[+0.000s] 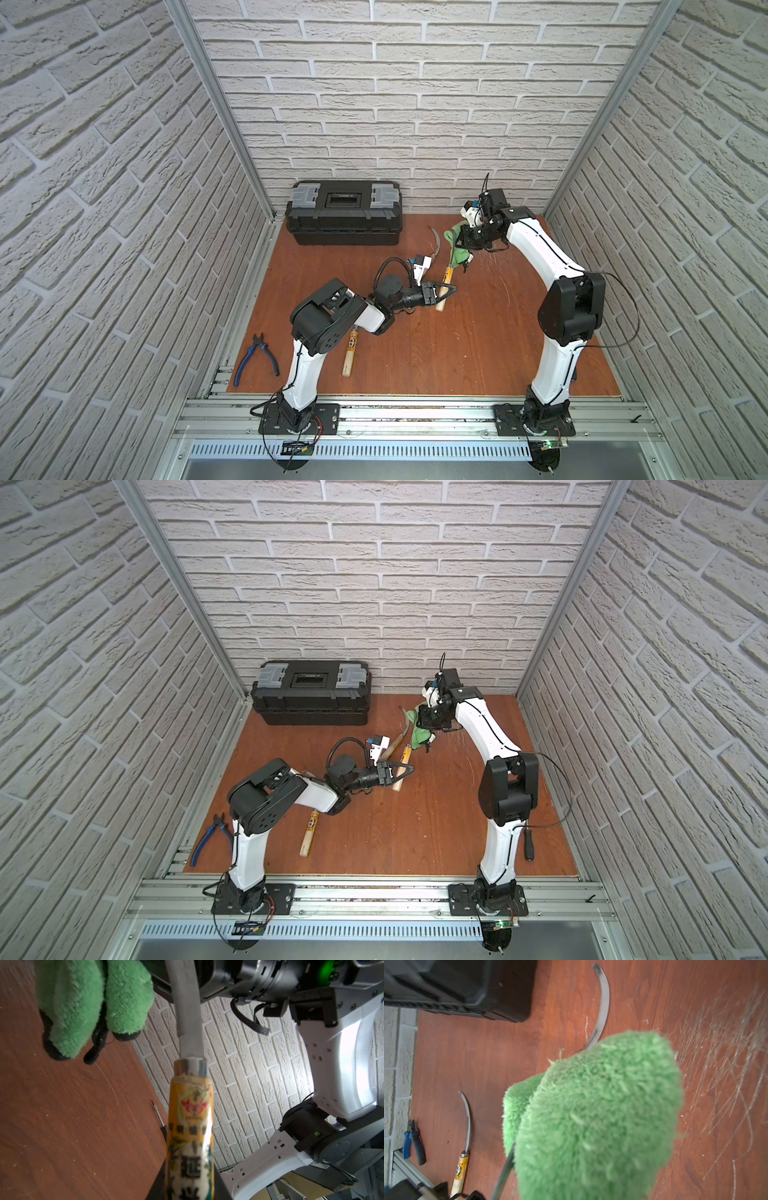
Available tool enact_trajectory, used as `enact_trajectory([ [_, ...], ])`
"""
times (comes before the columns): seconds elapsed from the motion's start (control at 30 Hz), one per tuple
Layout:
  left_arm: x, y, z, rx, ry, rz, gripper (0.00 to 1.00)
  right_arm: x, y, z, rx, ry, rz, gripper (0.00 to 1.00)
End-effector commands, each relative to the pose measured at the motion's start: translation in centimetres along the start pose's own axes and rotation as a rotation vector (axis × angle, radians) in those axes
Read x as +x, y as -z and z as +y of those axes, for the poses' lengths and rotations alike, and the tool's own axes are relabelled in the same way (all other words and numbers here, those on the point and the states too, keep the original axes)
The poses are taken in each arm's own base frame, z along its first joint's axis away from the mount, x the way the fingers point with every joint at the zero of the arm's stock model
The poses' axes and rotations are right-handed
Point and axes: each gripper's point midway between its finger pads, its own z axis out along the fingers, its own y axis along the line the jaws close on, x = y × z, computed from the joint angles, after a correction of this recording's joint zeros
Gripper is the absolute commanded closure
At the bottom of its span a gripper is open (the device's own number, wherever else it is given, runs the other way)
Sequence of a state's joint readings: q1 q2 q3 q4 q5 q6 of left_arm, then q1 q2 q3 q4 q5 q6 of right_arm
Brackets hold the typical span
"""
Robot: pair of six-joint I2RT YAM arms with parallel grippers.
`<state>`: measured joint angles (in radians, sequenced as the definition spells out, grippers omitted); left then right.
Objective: Wipe small sickles with rags
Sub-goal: Wipe the small sickle.
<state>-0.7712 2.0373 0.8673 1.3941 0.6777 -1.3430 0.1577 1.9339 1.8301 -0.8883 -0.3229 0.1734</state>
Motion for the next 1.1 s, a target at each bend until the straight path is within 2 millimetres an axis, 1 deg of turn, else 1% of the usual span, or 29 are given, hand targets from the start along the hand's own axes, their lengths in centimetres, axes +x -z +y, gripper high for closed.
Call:
enact_trajectory([
  [0.0, 0.8, -0.2, 1.5, -0.012, 0.064, 0.025, 1.0, -1.0, 2.9, 4.4, -0.099, 0.136, -0.092, 0.94],
  [0.13, 0.0, 0.1, 2.1, -0.021, 0.07, 0.011, 1.0, 0.2, 3.5, 5.7, -0.093, 0.187, -0.081, 0.94],
  [0.3, -1.8, 0.6, 2.8, -0.021, 0.07, -0.008, 1.0, 2.4, 3.9, 7.1, -0.068, 0.256, -0.056, 0.94],
  [0.5, -3.9, 1.5, 3.3, -0.021, 0.066, -0.032, 1.0, 5.5, 4.7, 7.9, -0.015, 0.328, -0.023, 0.94],
  [0.57, -4.4, 1.7, 3.1, -0.016, 0.062, -0.034, 1.0, 6.4, 5.1, 7.8, 0.007, 0.344, -0.017, 0.94],
  [0.63, -4.8, 2.0, 3.0, -0.014, 0.061, -0.037, 1.0, 7.2, 5.4, 7.1, 0.043, 0.339, -0.007, 0.94],
  [0.7, -4.9, 2.1, 2.6, -0.009, 0.058, -0.034, 1.0, 7.6, 5.5, 5.3, 0.125, 0.329, -0.003, 0.94],
  [0.8, -4.7, 2.3, 1.9, -0.003, 0.048, -0.034, 1.0, 7.6, 5.2, 3.0, 0.196, 0.273, 0.022, 0.95],
  [0.87, -4.4, 2.4, 1.3, -0.001, 0.044, -0.032, 1.0, 7.2, 4.8, 1.9, 0.22, 0.24, 0.029, 0.95],
  [0.97, -3.7, 2.5, 0.3, 0.004, 0.037, -0.031, 1.0, 6.1, 3.5, 0.1, 0.241, 0.178, 0.035, 0.96],
  [1.07, -2.9, 2.5, -0.2, 0.002, 0.037, -0.03, 1.0, 5.0, 2.0, -0.8, 0.226, 0.13, 0.045, 0.96],
])
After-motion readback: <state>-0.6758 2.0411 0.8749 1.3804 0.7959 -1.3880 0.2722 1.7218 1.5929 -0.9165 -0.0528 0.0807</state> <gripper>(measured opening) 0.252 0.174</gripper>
